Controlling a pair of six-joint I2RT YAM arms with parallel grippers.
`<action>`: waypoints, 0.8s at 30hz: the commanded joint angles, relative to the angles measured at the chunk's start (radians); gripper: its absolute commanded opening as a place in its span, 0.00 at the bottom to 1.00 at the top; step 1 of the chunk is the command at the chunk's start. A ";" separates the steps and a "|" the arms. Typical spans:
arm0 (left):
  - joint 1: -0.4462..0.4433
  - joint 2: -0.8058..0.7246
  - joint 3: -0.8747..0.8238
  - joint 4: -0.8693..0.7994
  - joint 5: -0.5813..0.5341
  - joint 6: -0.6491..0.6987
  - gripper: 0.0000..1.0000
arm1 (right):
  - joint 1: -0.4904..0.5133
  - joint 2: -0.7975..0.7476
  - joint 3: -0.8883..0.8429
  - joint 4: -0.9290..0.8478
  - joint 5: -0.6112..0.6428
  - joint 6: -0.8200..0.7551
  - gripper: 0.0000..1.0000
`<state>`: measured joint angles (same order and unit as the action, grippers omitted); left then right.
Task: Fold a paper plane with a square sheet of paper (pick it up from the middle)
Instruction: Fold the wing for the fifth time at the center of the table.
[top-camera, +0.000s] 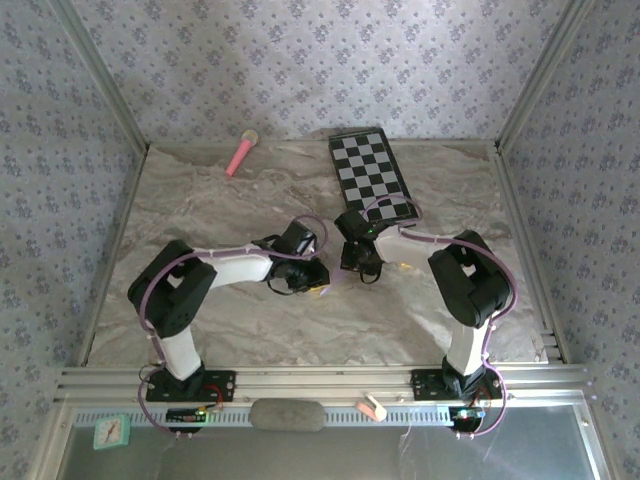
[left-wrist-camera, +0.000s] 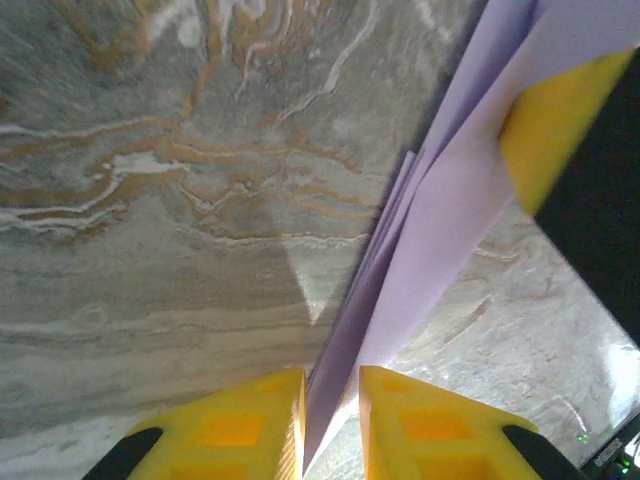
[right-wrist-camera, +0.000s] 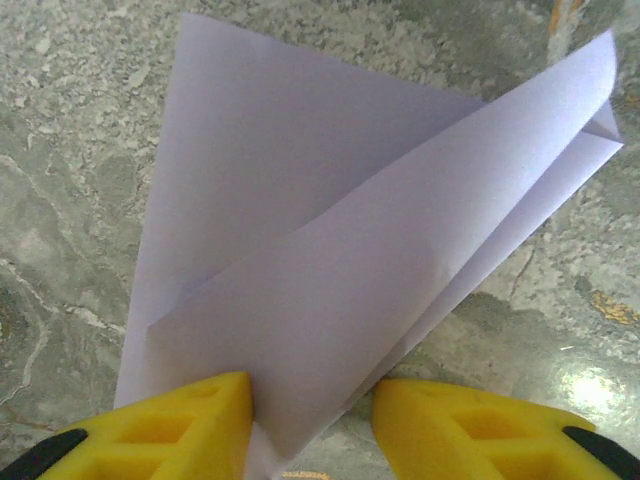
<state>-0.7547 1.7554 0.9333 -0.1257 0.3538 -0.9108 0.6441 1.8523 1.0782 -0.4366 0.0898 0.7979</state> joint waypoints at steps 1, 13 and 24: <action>0.002 -0.079 -0.036 0.059 -0.019 -0.042 0.22 | -0.005 0.180 -0.090 -0.032 0.002 0.029 0.43; -0.003 -0.022 -0.112 0.315 0.124 -0.187 0.14 | -0.004 0.184 -0.089 -0.027 -0.002 0.039 0.43; -0.003 0.053 -0.100 0.349 0.132 -0.206 0.12 | -0.003 0.183 -0.094 -0.029 -0.004 0.040 0.43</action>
<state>-0.7540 1.7885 0.8280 0.1951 0.4644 -1.1042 0.6441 1.8534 1.0790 -0.4381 0.0902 0.8154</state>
